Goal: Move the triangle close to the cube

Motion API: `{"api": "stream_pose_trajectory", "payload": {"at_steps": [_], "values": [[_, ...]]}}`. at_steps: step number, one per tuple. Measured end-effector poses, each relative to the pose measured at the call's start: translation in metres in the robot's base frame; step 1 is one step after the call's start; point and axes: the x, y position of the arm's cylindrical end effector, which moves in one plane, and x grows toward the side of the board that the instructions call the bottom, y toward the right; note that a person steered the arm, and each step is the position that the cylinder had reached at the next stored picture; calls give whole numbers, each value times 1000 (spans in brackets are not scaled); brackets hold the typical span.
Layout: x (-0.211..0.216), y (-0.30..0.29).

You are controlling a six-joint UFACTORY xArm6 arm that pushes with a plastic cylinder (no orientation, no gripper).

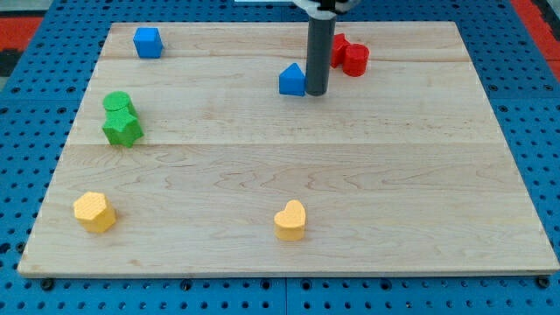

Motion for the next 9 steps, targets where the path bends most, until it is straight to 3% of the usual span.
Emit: {"api": "stream_pose_trajectory", "payload": {"at_steps": [2, 6, 9], "values": [[-65, -105], [-69, -11], [-65, -2]]}}
